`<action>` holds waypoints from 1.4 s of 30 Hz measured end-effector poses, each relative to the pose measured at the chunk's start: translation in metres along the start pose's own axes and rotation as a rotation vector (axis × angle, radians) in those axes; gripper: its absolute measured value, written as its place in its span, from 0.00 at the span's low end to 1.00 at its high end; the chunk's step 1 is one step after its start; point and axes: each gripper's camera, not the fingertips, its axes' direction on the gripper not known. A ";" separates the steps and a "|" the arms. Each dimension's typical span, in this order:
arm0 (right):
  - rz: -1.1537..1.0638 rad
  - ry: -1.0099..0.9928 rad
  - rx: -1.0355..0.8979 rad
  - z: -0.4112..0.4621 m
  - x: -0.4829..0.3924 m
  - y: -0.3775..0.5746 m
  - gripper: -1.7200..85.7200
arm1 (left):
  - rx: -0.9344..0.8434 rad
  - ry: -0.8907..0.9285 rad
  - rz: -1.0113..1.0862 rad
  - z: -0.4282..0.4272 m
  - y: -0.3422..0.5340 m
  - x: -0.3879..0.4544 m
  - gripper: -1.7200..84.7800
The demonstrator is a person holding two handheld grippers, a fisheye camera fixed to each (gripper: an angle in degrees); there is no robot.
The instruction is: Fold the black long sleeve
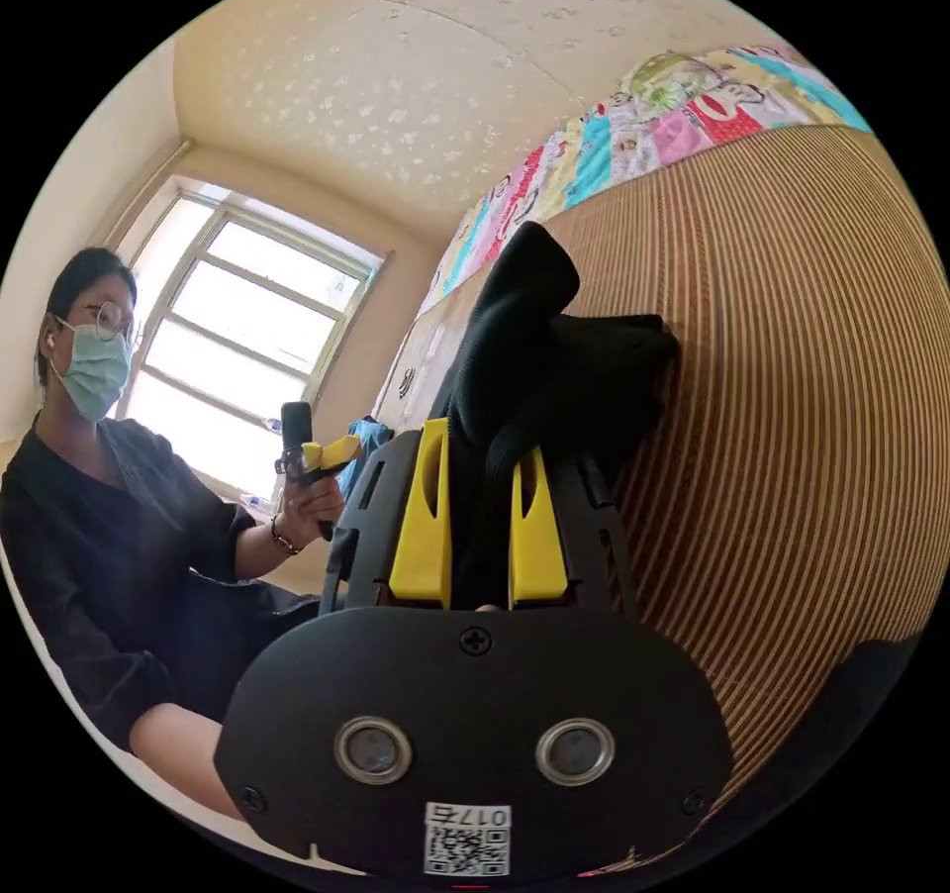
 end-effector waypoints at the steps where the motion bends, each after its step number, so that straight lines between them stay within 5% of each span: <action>1: 0.076 0.007 -0.009 -0.006 0.027 0.017 0.12 | -0.024 -0.012 -0.005 0.009 0.000 -0.003 0.14; 5: 0.153 -0.054 0.053 -0.039 0.070 0.071 0.13 | -0.133 -0.089 -0.028 0.049 0.003 -0.018 0.14; 13: 0.213 0.013 0.041 -0.113 0.083 0.136 0.16 | -0.018 -0.154 -0.090 0.036 0.007 -0.028 0.16; 20: 0.217 -0.052 0.109 -0.169 0.076 0.188 0.08 | -0.052 -0.183 -0.187 0.042 0.012 -0.059 0.21; 23: 0.284 0.112 -0.009 -0.170 0.090 0.205 0.07 | -0.065 -0.151 -0.290 0.047 0.016 -0.079 0.26; 30: 0.346 0.130 0.021 -0.202 0.102 0.244 0.10 | -0.283 -0.120 -0.285 0.090 0.016 -0.088 0.23; 37: 0.657 -0.197 0.352 -0.251 0.093 0.358 0.20 | -0.153 -0.015 -0.431 0.089 0.022 -0.094 0.12; 42: 0.705 -0.350 0.337 -0.226 0.092 0.401 0.28 | -0.160 0.151 -0.610 0.109 0.048 -0.067 0.10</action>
